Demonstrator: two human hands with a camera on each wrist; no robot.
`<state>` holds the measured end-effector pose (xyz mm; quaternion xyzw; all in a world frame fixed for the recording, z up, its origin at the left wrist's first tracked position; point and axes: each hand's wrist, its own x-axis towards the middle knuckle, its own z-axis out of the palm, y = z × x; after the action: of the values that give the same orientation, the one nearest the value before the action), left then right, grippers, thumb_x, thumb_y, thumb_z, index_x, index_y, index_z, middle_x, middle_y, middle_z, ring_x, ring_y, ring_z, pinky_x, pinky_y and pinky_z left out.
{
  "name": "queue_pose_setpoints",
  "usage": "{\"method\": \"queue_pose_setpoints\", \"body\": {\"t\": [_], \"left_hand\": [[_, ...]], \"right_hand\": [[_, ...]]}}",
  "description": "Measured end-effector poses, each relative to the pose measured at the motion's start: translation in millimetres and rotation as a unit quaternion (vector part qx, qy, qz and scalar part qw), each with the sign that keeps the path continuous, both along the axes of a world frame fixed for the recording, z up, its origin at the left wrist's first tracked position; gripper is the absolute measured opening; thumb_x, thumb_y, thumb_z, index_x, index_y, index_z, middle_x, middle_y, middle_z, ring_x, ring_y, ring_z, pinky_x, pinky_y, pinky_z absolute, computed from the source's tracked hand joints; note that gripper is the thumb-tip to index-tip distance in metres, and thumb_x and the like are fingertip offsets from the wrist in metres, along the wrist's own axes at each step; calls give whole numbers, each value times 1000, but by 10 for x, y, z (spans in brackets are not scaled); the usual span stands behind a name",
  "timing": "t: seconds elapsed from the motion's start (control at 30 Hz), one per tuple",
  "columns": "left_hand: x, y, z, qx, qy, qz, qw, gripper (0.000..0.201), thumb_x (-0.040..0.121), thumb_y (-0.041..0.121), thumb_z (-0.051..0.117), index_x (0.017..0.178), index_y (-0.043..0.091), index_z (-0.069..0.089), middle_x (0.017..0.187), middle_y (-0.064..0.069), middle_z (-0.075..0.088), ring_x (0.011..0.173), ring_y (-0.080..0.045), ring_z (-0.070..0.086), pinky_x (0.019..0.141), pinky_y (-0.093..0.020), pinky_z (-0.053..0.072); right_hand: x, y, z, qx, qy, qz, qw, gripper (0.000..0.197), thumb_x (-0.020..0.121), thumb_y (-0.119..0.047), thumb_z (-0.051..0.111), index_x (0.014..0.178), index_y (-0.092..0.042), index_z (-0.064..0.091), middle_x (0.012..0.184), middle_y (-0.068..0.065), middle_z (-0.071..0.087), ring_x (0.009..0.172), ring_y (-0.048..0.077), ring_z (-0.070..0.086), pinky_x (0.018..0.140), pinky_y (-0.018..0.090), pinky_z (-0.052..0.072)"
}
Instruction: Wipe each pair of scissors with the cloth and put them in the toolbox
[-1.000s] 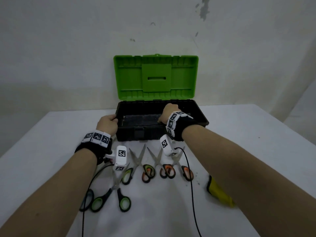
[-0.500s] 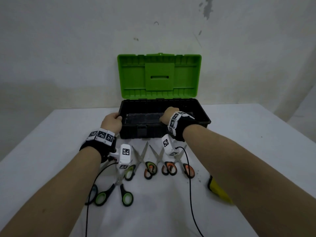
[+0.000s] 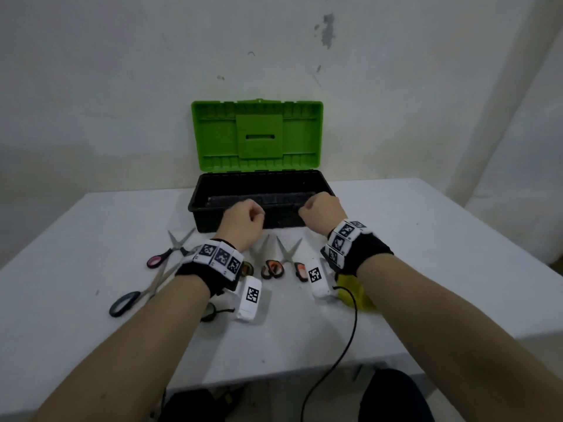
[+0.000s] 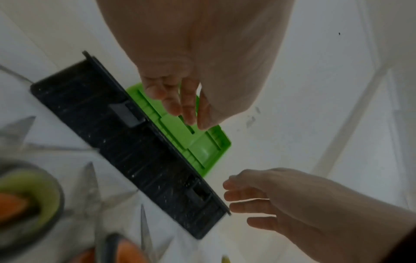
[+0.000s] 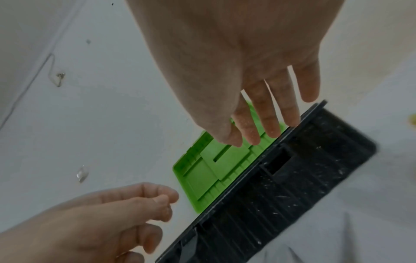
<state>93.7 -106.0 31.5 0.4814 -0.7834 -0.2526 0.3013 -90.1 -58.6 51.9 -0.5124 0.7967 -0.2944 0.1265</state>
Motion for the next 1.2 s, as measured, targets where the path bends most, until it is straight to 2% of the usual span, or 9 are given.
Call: {"method": "queue_pose_setpoints", "body": {"t": [0.1,0.17,0.27,0.4,0.53,0.77,0.93,1.07,1.2], "left_hand": [[-164,286,-144,22,-53,-23,998,16,99,22,51,101,16,66,96,-2,66,84,-18,59,73,-27,44],[-260,404,-282,29,-98,-22,994,16,98,24,52,98,17,67,95,-2,67,83,-19,61,74,-30,49],[-420,543,-398,15,-178,-18,984,17,96,30,56,97,18,69,102,-5,70,96,-25,63,87,-39,53],[-595,579,-391,-23,-315,18,949,32,97,41,51,109,17,68,117,-7,64,117,-31,49,102,-45,37],[-604,544,-393,-18,-407,47,912,24,97,21,42,111,16,61,124,-9,61,122,-33,47,108,-48,27],[-605,490,-369,12,-442,48,895,17,93,23,44,105,19,56,123,-9,61,127,-33,46,115,-51,15],[-647,353,-427,9,-450,43,892,11,90,16,44,95,21,53,119,-7,62,123,-32,46,111,-49,19],[-715,186,-535,61,-487,31,870,37,91,26,47,126,21,56,137,-7,53,134,-35,35,115,-56,12],[-677,147,-550,70,-440,26,895,37,96,31,42,130,21,54,139,-9,51,136,-34,35,117,-53,11]], "right_hand": [[-110,318,-137,14,-1,-17,1000,20,86,-26,60,79,-10,69,91,14,69,82,31,64,79,37,56],[-173,502,-221,22,0,-33,999,17,84,-25,59,83,-11,69,91,11,67,82,31,65,80,38,57],[-296,698,-341,36,9,-61,997,20,84,-25,58,92,-10,70,89,8,64,82,30,63,80,35,55],[-371,823,-427,48,20,-76,996,25,89,-32,55,95,-12,68,91,8,64,80,29,61,81,36,54],[-438,838,-445,53,28,-87,994,27,91,-37,53,97,-15,68,96,7,66,85,29,63,85,38,54],[-554,732,-493,75,68,-88,991,25,91,-29,51,101,-14,69,103,6,66,95,27,62,87,35,51],[-657,570,-526,110,98,-79,986,22,90,-26,54,107,-15,63,110,7,63,101,28,59,87,37,49],[-729,450,-554,119,100,-59,986,30,91,-25,55,118,-12,58,121,10,58,108,30,58,90,38,50],[-798,377,-585,137,121,-59,981,34,91,-26,56,124,-18,56,126,6,57,116,28,52,95,37,41]]}}
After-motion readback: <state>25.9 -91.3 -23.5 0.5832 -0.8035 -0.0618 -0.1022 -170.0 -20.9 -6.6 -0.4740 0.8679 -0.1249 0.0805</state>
